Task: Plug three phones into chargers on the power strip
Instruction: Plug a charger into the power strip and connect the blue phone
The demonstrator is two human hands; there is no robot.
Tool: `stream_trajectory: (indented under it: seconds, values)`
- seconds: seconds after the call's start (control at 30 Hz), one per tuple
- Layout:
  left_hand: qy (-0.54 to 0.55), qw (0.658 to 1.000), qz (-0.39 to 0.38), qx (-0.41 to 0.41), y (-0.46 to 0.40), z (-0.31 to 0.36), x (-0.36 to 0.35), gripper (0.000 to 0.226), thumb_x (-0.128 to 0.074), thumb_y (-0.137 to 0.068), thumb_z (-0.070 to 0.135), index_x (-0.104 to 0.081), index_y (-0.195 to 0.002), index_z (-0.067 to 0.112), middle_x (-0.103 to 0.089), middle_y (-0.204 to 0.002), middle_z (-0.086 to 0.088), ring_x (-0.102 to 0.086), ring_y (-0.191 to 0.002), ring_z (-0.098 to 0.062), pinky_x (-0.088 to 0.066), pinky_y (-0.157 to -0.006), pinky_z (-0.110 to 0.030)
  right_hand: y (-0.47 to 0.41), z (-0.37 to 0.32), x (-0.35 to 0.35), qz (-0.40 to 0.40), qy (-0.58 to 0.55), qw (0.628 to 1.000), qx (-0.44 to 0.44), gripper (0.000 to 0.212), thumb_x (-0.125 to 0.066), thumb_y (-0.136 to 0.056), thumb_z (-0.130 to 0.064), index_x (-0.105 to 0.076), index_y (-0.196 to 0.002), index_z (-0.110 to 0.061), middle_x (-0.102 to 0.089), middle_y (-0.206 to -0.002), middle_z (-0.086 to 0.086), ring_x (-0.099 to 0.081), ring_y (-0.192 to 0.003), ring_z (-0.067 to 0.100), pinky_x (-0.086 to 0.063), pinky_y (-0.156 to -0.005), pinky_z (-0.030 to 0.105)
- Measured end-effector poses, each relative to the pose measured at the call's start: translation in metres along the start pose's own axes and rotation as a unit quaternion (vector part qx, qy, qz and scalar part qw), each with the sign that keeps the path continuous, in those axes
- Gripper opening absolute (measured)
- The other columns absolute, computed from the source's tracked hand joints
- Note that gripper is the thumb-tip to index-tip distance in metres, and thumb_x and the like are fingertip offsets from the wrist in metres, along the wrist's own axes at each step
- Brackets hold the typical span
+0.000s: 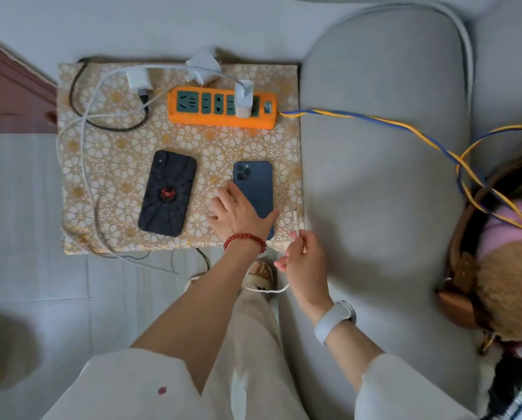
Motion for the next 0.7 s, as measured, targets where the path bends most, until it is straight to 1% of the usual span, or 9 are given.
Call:
stream_trajectory:
  seconds: [0.03,0.1,0.17,0.3,0.37,0.43,0.5,0.6,0.7]
  values:
    - [-0.001,1.000,0.007,0.006,0.000,0.002,-0.001,0.104,-0.065,-0.062,0.065,-0.022,-0.135,0.005,-0.034,-0.129,-0.014,-0.036,-0.113,-0.032,-0.041,-0.085,-0.047,0.000,0.000,0.002,0.002,-0.003,1.000,-0.005,0.016,-0.034,-0.094,-0.011,-0.049,-0.094,-0.018,-0.060,-0.081,0.010,-0.064,-0.066,0.029,-0.057,-0.066,0.040]
    - [0.014,1.000,0.001,0.013,0.000,0.005,0.000,0.098,-0.069,-0.062,0.055,-0.023,-0.133,0.005,-0.033,-0.130,-0.014,-0.035,-0.113,-0.031,-0.042,-0.082,-0.046,0.001,-0.002,0.005,0.001,0.014,1.000,0.006,0.014,-0.033,-0.096,-0.017,-0.047,-0.096,-0.019,-0.062,-0.076,0.012,-0.063,-0.057,0.025,-0.053,-0.059,0.032]
    - [0.017,1.000,-0.018,0.014,-0.003,0.006,0.007,0.093,-0.071,-0.061,0.049,-0.025,-0.129,0.006,-0.032,-0.128,-0.013,-0.034,-0.114,-0.031,-0.042,-0.083,-0.047,0.003,-0.006,0.008,-0.009,0.035,0.999,0.032,0.016,-0.032,-0.098,-0.023,-0.047,-0.093,-0.020,-0.056,-0.060,-0.007,-0.056,-0.045,0.019,-0.050,-0.052,0.029]
    - [0.118,0.984,-0.127,0.048,-0.014,-0.003,0.023,0.096,-0.073,-0.058,0.047,-0.029,-0.131,0.004,-0.031,-0.131,-0.014,-0.032,-0.122,-0.033,-0.039,-0.096,-0.047,0.011,-0.018,0.006,-0.058,0.068,0.992,0.088,0.022,-0.039,-0.097,-0.020,-0.059,-0.099,-0.010,-0.043,-0.060,-0.017,-0.049,-0.062,0.020,-0.054,-0.066,0.048]
    - [0.227,0.946,-0.204,0.107,-0.017,-0.014,0.032,0.091,-0.073,-0.057,0.049,-0.040,-0.128,0.003,-0.043,-0.127,-0.015,-0.046,-0.115,-0.033,-0.047,-0.093,-0.044,0.019,-0.025,0.006,-0.045,0.088,0.985,0.144,0.019,-0.046,-0.093,-0.016,-0.062,-0.087,-0.007,-0.041,-0.059,-0.015,-0.045,-0.062,0.019,-0.049,-0.062,0.042]
    - [0.342,0.890,-0.258,0.154,-0.012,-0.025,0.046,0.067,-0.071,-0.062,0.044,-0.053,-0.111,0.003,-0.060,-0.099,-0.010,-0.060,-0.087,-0.025,-0.054,-0.066,-0.031,0.028,-0.031,0.005,-0.021,0.109,0.977,0.182,0.018,-0.049,-0.091,-0.014,-0.061,-0.079,-0.007,-0.043,-0.057,-0.004,-0.041,-0.058,0.022,-0.043,-0.056,0.040]
    - [0.420,0.834,-0.293,0.207,-0.004,-0.036,0.057,0.038,-0.068,-0.070,0.036,-0.056,-0.093,0.010,-0.058,-0.080,-0.004,-0.056,-0.071,-0.017,-0.046,-0.051,-0.025,0.037,-0.035,0.001,-0.036,0.123,0.973,0.192,0.019,-0.049,-0.091,-0.016,-0.067,-0.097,-0.015,-0.047,-0.062,0.004,-0.044,-0.059,0.021,-0.045,-0.057,0.039]
    - [0.486,0.770,-0.316,0.268,0.004,-0.049,0.069,0.025,-0.068,-0.070,0.036,-0.054,-0.077,0.017,-0.055,-0.073,-0.002,-0.052,-0.070,-0.015,-0.043,-0.058,-0.027,0.049,-0.041,-0.005,-0.073,0.120,0.969,0.202,0.029,-0.047,-0.093,-0.020,-0.061,-0.118,-0.024,-0.042,-0.065,-0.008,-0.043,-0.060,0.007,-0.043,-0.057,0.025]
    - [0.508,0.756,-0.292,0.291,0.009,-0.055,0.079,0.029,-0.071,-0.066,0.038,-0.054,-0.076,0.017,-0.054,-0.075,-0.002,-0.053,-0.075,-0.016,-0.045,-0.065,-0.031,0.059,-0.049,-0.011,-0.067,0.133,0.967,0.208,0.030,-0.044,-0.094,-0.025,-0.058,-0.120,-0.026,-0.040,-0.069,-0.012,-0.043,-0.061,0.004,-0.038,-0.057,0.018]
Point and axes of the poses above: each hand's wrist, its own y-axis away from the middle knuckle, its own x-axis out of the back of the hand, z = x × y, the point moved 3 cm from there along -y, towards the middle knuckle
